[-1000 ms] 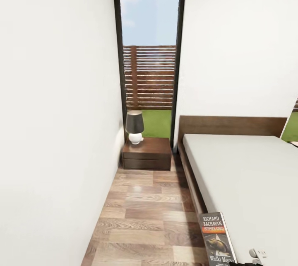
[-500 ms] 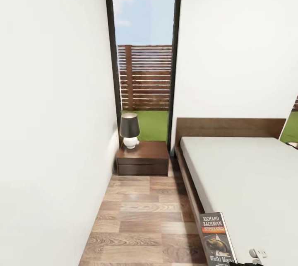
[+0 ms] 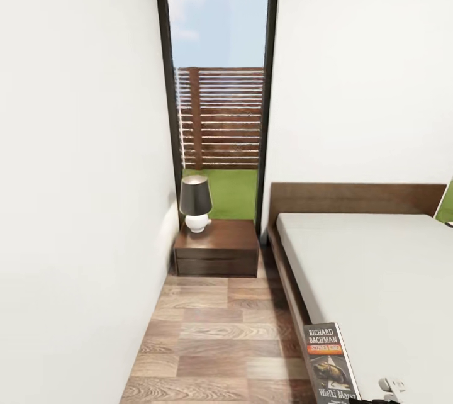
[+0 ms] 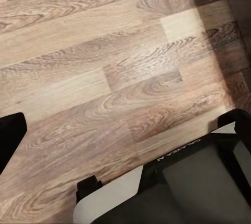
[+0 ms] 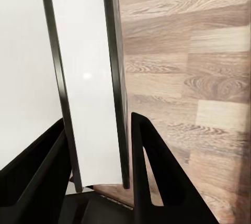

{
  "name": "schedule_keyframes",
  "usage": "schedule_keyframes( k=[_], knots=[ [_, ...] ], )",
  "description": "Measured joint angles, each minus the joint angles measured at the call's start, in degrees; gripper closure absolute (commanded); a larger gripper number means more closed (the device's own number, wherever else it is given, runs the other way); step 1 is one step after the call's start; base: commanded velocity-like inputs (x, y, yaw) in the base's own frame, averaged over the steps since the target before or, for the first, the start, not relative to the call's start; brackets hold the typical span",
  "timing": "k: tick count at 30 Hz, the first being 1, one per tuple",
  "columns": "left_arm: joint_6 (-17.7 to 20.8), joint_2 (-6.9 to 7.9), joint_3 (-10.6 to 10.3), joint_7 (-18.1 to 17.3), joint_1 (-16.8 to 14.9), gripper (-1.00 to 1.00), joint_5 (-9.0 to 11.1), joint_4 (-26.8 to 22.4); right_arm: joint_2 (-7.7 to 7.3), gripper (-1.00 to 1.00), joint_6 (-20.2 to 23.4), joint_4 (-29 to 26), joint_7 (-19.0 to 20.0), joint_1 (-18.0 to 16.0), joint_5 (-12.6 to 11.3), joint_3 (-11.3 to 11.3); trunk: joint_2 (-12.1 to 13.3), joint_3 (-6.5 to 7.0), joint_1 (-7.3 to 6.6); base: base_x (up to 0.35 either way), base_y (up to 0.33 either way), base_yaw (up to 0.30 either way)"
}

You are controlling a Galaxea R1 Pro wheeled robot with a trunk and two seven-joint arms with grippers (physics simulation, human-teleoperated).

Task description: In the bedroom, move the book from the bed onto either nightstand, and place the two sandals side by side next to the bed.

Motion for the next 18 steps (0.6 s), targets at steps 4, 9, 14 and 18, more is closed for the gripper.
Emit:
schedule_keyframes(
  k=[4, 9, 14, 18],
  knots=[
    [0.0, 0.0, 0.0, 0.0, 0.0, -1.0, 0.0, -0.01, 0.02, 1.0, 0.0, 0.0, 0.0, 0.0, 0.0, 0.01, -0.01, 0.0, 0.0, 0.319, 0.0, 0.0],
    [0.0, 0.0, 0.0, 0.0, 0.0, -1.0, 0.0, -0.02, -0.01, 1.0, 0.0, 0.0, 0.0, 0.0, 0.0, 0.0, 0.0, 0.0, 0.0, 0.314, 0.0, 0.0],
    [0.0, 0.0, 0.0, 0.0, 0.0, -1.0, 0.0, -0.03, 0.02, 1.0, 0.0, 0.0, 0.02, 0.0, -0.01, 0.01, 0.0, 0.0, 0.0, 0.313, 0.0, 0.0],
    [0.0, 0.0, 0.0, 0.0, 0.0, -1.0, 0.0, -0.02, -0.01, 1.0, 0.0, 0.0, 0.04, 0.0, 0.0, 0.0, 0.0, 0.0, 0.0, 0.313, 0.0, 0.0]
  ],
)
